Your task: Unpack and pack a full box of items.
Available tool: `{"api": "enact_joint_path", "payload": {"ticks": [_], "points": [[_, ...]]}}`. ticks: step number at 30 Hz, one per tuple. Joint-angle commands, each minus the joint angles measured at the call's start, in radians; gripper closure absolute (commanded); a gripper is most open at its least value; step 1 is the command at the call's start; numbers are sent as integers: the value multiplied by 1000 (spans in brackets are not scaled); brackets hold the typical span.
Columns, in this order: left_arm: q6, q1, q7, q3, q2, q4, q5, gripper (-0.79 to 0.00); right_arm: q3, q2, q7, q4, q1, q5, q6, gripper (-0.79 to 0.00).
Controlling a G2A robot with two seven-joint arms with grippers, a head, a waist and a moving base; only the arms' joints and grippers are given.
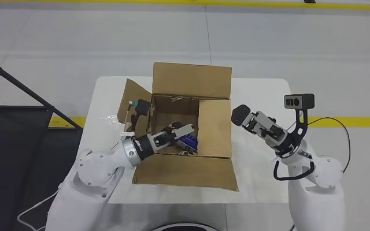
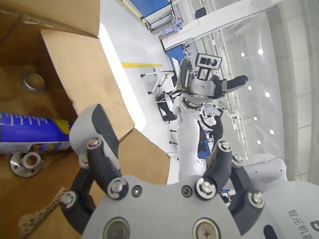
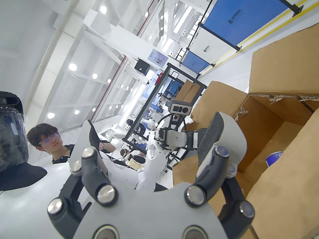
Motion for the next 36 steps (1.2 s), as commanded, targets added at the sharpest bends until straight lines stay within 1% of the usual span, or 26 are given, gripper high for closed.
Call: {"api": "enact_joint_path", "payload": {"ticks": [1,8,13,19,28,36], "points": [[22,-8,-6,7,0,10,2,-785,1,3,1,3,0,4,-2,-785],[108,-20,-35,21,4,46,10,-785,-17,12,-3,22,13,13,-9,-785],[143,-24,-52,20,9,62,45,-785,-33,18,-12,31,23,14,-10,-785],[138,-19,-39,7,12,43,32,-785,-53,24,-24,41,34,13,-13,-785],[143,-9,-24,-4,16,111,36,-785,-75,33,-36,57,49,17,-19,-785],[138,-28,-23,22,14,132,9,-785,-84,41,-46,75,52,25,-28,-785]]}}
